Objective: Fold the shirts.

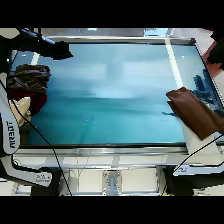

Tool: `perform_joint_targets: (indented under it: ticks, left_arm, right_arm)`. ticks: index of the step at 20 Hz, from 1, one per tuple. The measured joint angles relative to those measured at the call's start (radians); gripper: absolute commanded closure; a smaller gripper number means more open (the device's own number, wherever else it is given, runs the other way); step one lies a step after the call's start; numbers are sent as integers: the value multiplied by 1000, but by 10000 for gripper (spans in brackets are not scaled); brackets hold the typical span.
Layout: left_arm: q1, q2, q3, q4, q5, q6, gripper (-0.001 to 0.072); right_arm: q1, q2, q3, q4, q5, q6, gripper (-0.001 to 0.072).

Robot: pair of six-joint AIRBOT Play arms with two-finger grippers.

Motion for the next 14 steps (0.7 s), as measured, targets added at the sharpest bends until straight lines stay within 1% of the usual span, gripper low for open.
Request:
perform_joint_targets:
  ticks: [3,5,7,9,10,12,14]
  left_arm:
    - [0,0,0,0,0,0,696]
    - [0,0,0,0,3,0,696]
    - [0,-2,-3,0,6,0,696]
    - [0,-2,-16,-1,7,-5,696]
    - [0,-2,-26,-1,6,-9,696]
    - [0,-4,-44,-1,-1,-19,690]
    - [0,-5,-55,-1,-9,-27,685]
  right_arm:
    - [13,2,25,45,-19,20,266]
    - [31,2,41,206,-66,42,266]
    - [61,2,42,441,-130,39,266]
    - [115,2,37,686,-211,-16,266]
    - [146,2,36,766,-243,-46,266]
    - [219,2,34,859,-299,-105,267]
    - [290,2,33,869,-345,-144,266]
